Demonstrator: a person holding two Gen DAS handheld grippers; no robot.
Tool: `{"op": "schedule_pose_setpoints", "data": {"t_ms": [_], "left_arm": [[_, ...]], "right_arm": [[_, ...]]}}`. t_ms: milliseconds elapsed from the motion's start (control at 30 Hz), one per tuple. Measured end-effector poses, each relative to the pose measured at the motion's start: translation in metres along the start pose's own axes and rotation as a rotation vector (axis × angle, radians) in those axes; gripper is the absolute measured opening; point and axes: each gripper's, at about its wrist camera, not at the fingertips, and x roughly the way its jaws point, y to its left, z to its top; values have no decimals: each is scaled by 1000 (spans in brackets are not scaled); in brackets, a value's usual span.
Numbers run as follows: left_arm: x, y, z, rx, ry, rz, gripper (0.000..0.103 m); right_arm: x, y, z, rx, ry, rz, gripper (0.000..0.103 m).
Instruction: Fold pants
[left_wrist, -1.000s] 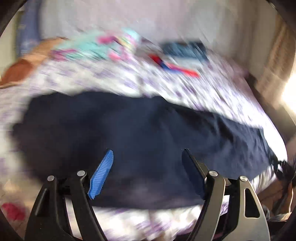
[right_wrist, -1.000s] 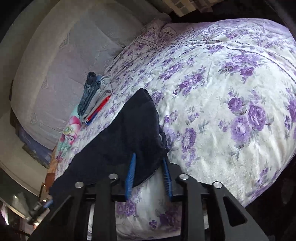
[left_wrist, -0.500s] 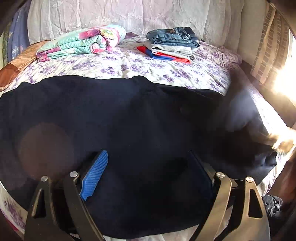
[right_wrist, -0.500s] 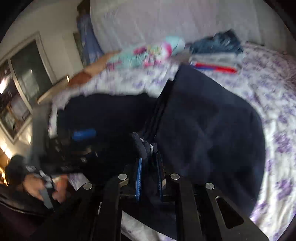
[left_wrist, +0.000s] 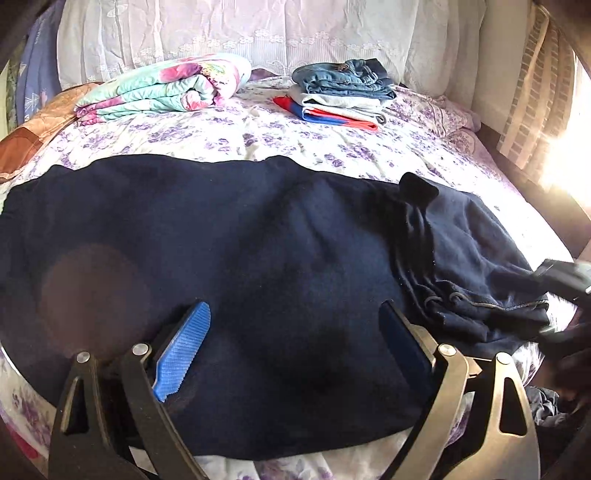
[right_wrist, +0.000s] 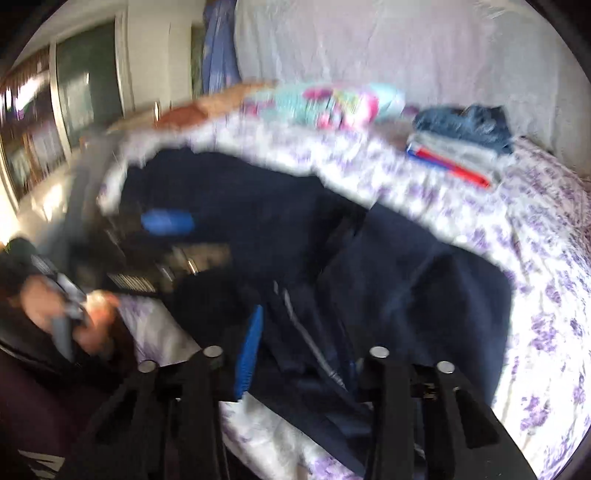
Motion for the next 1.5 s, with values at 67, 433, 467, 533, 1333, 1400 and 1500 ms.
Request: {"op": "schedule_pose_setpoints", "data": {"t_ms": [67, 433, 467, 533, 1333, 1400, 1500], "left_arm": [[-1, 1, -1, 6, 0, 2, 90], [0, -2, -3, 23, -3, 17, 93], [0, -2, -3, 20, -3, 16, 93], [-1, -2, -3, 15, -2, 14, 93], [6, -14, -6, 57, 11, 75, 98], [7, -16, -7, 74, 22, 89, 98], [2, -15, -2, 43, 21, 64, 98]], "right_arm": [[12, 4, -8, -17, 27, -30, 29], [-29, -17, 25, 69, -130, 100, 10], [-22, -12, 24, 56, -109, 104, 10], [1, 0, 16, 19, -35, 103, 11], [66, -89, 43, 306, 81, 64, 22], [66, -86, 49, 291, 107, 49, 23], [40, -73, 74, 252, 65, 73, 23]]}}
